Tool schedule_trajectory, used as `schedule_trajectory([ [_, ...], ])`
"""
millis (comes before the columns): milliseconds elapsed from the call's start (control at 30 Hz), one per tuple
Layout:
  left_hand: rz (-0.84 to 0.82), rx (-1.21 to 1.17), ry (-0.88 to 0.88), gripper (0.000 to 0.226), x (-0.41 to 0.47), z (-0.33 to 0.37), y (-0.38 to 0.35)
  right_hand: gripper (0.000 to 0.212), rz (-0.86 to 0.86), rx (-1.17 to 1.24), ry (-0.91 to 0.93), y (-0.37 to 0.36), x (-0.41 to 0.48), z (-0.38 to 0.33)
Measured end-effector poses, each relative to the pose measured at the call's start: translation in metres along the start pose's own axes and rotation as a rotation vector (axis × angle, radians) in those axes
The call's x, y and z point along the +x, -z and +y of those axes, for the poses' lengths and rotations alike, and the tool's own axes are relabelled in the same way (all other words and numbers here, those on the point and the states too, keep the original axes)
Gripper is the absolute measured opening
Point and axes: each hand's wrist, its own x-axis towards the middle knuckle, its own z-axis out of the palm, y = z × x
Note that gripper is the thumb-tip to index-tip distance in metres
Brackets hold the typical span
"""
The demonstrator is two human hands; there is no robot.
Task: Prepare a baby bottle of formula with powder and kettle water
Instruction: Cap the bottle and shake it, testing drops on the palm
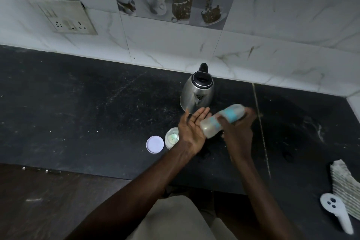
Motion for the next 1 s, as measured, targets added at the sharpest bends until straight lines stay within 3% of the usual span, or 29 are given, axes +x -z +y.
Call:
schedule_trajectory([
  [67,0.016,-0.002,0.008,0.064,0.0,-0.002,-0.002,0.066,-0.115,-0.063,0.009,-0.001,-0.005,0.006],
  [200,0.011,0.081,-0.015,0.062,-0.003,0.002,-0.004,0.068,0.264,0.206,-0.096,0.015,0.022,-0.006],
  [233,0.014,0.075,-0.007,0.062,-0.004,0.002,-0.004,0.069,0.255,0.205,-0.1,0.014,0.02,-0.009],
  [367,0.042,0.01,0.014,0.061,-0.005,-0.005,-0.003,0.066,-0.158,-0.05,-0.045,-0.001,-0.005,0.007],
  [400,0.042,0.018,0.009,0.062,-0.004,-0.005,-0.003,0.065,-0.128,-0.021,-0.039,0.002,-0.002,0.006],
  [533,0.021,0.1,-0.014,0.061,-0.007,0.0,0.0,0.069,0.308,0.288,-0.097,0.017,0.022,-0.006],
  [567,0.024,0.086,-0.012,0.061,-0.008,-0.001,0.001,0.069,0.271,0.257,-0.104,0.013,0.018,-0.006],
  [667,0.042,0.047,0.0,0.061,-0.01,-0.006,-0.001,0.063,-0.118,0.058,-0.084,-0.001,-0.006,0.004],
  [733,0.036,0.081,-0.003,0.061,-0.008,-0.007,-0.003,0.065,-0.071,0.073,-0.054,0.004,-0.006,0.002],
  [833,0.03,0.145,-0.026,0.06,-0.009,-0.003,0.001,0.066,0.254,0.268,-0.088,0.016,0.003,-0.013],
  [867,0.036,0.128,-0.026,0.06,-0.008,-0.003,0.002,0.067,0.244,0.244,-0.081,0.016,-0.001,-0.017],
  [967,0.047,0.056,-0.006,0.061,-0.007,-0.003,0.004,0.067,-0.067,-0.014,-0.008,0.01,-0.02,-0.012],
  [1000,0.051,0.063,-0.009,0.062,-0.006,-0.002,0.004,0.068,-0.064,-0.018,0.015,0.012,-0.021,-0.015],
])
